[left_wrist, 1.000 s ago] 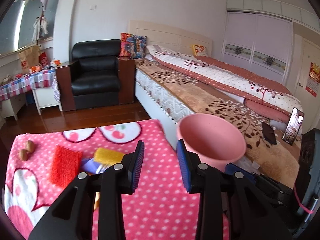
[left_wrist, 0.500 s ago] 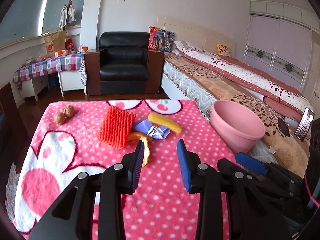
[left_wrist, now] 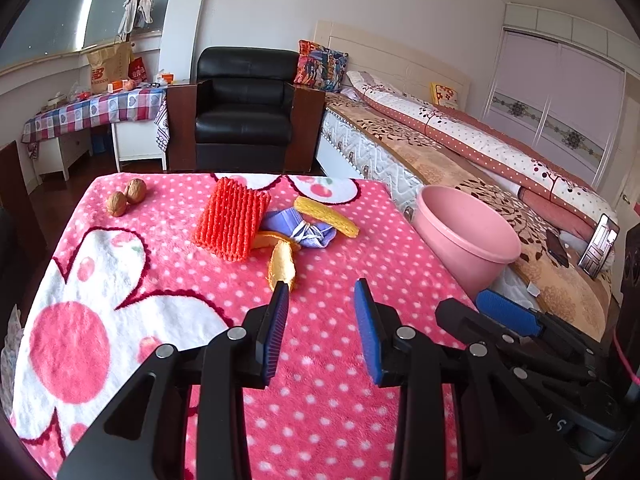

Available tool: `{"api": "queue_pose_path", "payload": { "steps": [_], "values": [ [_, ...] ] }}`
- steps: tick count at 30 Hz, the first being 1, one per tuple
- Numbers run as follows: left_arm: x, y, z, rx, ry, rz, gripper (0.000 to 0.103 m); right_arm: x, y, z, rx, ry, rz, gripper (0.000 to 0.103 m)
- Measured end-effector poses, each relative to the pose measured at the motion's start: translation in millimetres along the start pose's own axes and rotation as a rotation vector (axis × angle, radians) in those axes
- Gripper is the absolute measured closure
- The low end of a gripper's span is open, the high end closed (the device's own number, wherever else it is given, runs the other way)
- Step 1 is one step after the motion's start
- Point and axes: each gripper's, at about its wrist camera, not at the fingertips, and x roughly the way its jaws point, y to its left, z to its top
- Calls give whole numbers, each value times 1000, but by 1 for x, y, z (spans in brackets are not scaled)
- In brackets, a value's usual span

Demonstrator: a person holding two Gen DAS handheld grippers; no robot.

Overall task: Collect trash
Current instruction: 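Move both tools back over the red and yellow mesh pads on the blanket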

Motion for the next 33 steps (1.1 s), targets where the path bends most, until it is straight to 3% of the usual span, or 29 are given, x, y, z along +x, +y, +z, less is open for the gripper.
{"api": "queue_pose_path", "payload": {
  "steps": [16,21,33],
  "values": [
    [-4,3,0,-10,-12,15,69,-5,9,0,-36,-12,7,40],
    [-8,5,0,-14,-37,26,69,-7,10,-2,-36,-32,-9,31],
    [3,5,0,-9,-7,46,69,10,5,1,-13,9,-9,31]
  ]
}}
